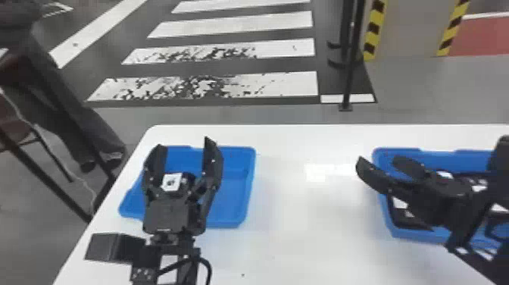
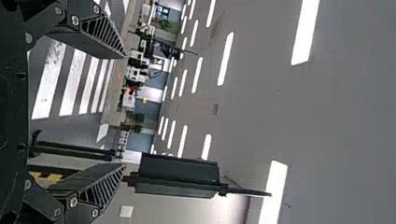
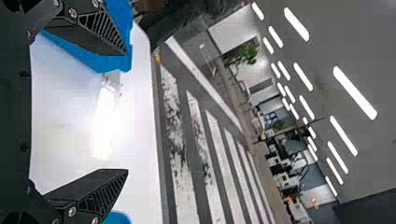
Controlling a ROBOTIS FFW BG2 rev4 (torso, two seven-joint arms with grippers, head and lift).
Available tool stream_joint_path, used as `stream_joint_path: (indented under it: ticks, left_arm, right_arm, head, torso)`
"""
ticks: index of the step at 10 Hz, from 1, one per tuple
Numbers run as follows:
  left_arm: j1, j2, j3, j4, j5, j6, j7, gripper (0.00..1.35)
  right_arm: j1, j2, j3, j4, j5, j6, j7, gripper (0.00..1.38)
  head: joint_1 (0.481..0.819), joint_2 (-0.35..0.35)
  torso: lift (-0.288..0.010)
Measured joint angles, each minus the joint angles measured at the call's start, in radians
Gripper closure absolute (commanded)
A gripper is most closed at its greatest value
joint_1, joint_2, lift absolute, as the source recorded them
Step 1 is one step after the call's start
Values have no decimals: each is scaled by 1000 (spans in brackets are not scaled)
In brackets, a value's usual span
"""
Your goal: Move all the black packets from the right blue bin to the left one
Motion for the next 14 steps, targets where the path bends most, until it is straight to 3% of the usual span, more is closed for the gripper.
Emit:
stream_joint_path:
  ticks: [2, 4, 7, 8, 10, 14]
  left_arm:
    - [6, 5, -32, -4, 18, -39, -3, 343]
    - [10, 5, -39, -4, 27, -54, -2, 346]
    - [19, 5, -39, -4, 30, -68, -2, 348]
    - [20, 5, -40, -4, 32, -71, -2, 348]
    - [24, 5, -41, -2, 34, -76, -2, 348]
    - [26, 5, -44, -2, 36, -81, -3, 348]
  right_arm:
    - [29, 4, -9, -50, 79, 119, -80, 145]
    - [33, 9, -10, -69, 136, 207, -140, 145]
    - [51, 11, -9, -94, 198, 280, -245, 157]
    - [51, 11, -9, -95, 198, 293, -275, 223]
    - [47, 11, -11, -85, 192, 303, -302, 371]
    - [36, 18, -43, -26, 193, 304, -329, 392]
  head:
    - [695, 110]
    - [695, 86]
    - [695, 52]
    - [695, 44]
    - [695, 37]
    - [695, 0]
  torso:
    - [-140]
    - [-140]
    - [-140]
    - [-140]
    - [-140]
    - [-140]
